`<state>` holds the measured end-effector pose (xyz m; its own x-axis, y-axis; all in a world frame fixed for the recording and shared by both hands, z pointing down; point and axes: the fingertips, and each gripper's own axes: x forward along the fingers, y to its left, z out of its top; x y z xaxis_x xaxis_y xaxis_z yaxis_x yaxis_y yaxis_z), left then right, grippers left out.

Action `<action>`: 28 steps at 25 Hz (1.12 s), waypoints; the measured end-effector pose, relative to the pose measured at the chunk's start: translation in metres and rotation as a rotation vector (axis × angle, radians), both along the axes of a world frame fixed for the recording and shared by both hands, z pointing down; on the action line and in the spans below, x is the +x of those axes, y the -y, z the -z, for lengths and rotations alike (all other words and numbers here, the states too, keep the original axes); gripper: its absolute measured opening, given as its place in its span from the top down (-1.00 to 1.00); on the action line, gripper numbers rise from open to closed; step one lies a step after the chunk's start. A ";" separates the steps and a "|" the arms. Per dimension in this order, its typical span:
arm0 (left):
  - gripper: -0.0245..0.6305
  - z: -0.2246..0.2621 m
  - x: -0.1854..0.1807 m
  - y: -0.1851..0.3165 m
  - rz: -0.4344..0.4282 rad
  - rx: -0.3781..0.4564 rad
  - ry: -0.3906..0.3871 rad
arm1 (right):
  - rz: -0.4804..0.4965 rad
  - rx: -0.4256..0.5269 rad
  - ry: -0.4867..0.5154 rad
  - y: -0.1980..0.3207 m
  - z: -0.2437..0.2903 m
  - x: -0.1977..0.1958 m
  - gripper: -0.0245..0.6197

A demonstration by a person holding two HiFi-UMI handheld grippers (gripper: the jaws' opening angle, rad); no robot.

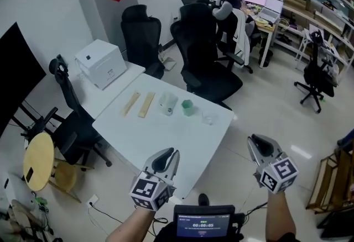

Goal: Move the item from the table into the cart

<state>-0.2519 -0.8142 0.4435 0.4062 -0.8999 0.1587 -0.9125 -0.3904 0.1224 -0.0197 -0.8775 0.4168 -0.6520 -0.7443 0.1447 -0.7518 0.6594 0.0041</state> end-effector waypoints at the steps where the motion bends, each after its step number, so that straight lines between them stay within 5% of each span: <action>1: 0.69 -0.004 -0.005 0.018 0.018 -0.012 0.012 | 0.018 -0.004 0.001 0.022 -0.001 -0.007 0.83; 5: 0.69 -0.010 -0.008 0.086 0.080 -0.055 -0.016 | 0.110 -0.031 -0.054 0.102 -0.009 -0.026 0.83; 8: 0.69 -0.020 -0.012 0.128 0.108 -0.088 -0.019 | 0.166 -0.057 -0.122 0.156 -0.026 -0.043 0.56; 15: 0.69 -0.056 -0.078 0.211 0.181 -0.137 -0.006 | 0.268 -0.176 -0.306 0.248 -0.091 -0.120 0.56; 18: 0.69 -0.084 -0.102 0.238 0.150 -0.216 -0.025 | 0.284 -0.254 -0.381 0.274 -0.126 -0.149 0.41; 28: 0.69 -0.200 -0.118 0.315 0.087 -0.475 0.006 | 0.422 -0.463 -0.726 0.336 -0.270 -0.195 0.41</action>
<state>-0.3697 -1.1291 0.6437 0.3302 -0.7583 0.5621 -0.9406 -0.2143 0.2635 -0.2149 -1.2136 0.6869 -0.4885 -0.2361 0.8400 -0.3684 0.9285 0.0467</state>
